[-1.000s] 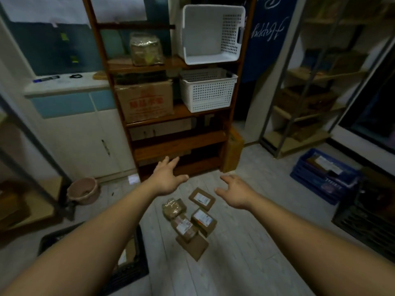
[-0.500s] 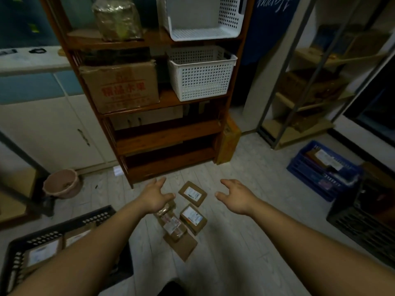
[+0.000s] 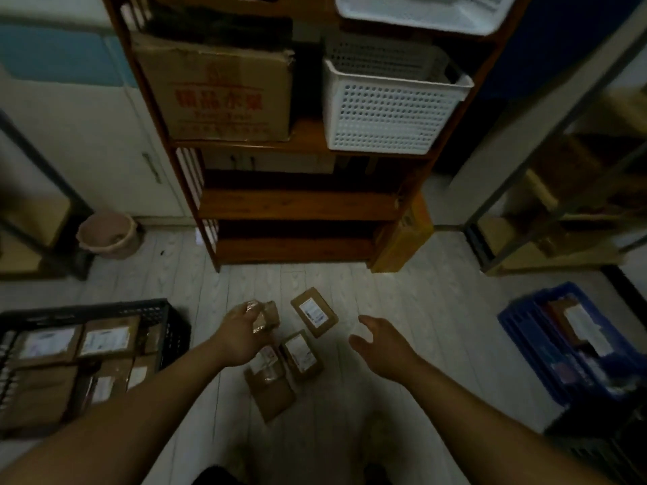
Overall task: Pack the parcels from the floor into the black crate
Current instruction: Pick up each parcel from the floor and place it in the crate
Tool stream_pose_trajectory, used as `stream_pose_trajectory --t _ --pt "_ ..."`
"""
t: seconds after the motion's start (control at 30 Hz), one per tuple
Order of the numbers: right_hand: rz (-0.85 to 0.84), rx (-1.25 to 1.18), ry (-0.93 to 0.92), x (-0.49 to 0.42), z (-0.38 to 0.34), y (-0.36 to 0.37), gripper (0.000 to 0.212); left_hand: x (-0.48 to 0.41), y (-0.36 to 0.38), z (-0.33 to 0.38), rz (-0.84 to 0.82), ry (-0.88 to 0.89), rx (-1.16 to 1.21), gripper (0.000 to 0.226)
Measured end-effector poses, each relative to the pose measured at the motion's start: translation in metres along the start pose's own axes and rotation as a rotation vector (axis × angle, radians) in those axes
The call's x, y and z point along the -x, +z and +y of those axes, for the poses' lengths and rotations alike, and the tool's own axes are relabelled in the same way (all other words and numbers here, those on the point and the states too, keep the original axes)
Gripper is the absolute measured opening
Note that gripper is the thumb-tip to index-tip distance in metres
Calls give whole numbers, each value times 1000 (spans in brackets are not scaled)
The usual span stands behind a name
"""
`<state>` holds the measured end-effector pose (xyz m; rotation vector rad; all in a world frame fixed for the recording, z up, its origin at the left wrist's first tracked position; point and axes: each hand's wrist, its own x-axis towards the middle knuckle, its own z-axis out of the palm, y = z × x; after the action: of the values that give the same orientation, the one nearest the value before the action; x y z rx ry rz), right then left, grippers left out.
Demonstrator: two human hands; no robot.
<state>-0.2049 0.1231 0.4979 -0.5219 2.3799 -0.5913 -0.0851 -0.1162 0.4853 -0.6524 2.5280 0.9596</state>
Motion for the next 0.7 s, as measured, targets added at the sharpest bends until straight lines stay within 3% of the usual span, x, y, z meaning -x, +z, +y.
stream_pose_trajectory --t 0.13,0.37,0.7 --pt "-120 -15 -102 -45 29 -5 37 -17 35 6 82 -155 53 72" --pt "-230 15 -153 -138 95 21 61 -76 138 11 71 -292 180 75" --pt "-274 18 -223 -314 228 225 66 -238 324 -122 140 -239 454 50"
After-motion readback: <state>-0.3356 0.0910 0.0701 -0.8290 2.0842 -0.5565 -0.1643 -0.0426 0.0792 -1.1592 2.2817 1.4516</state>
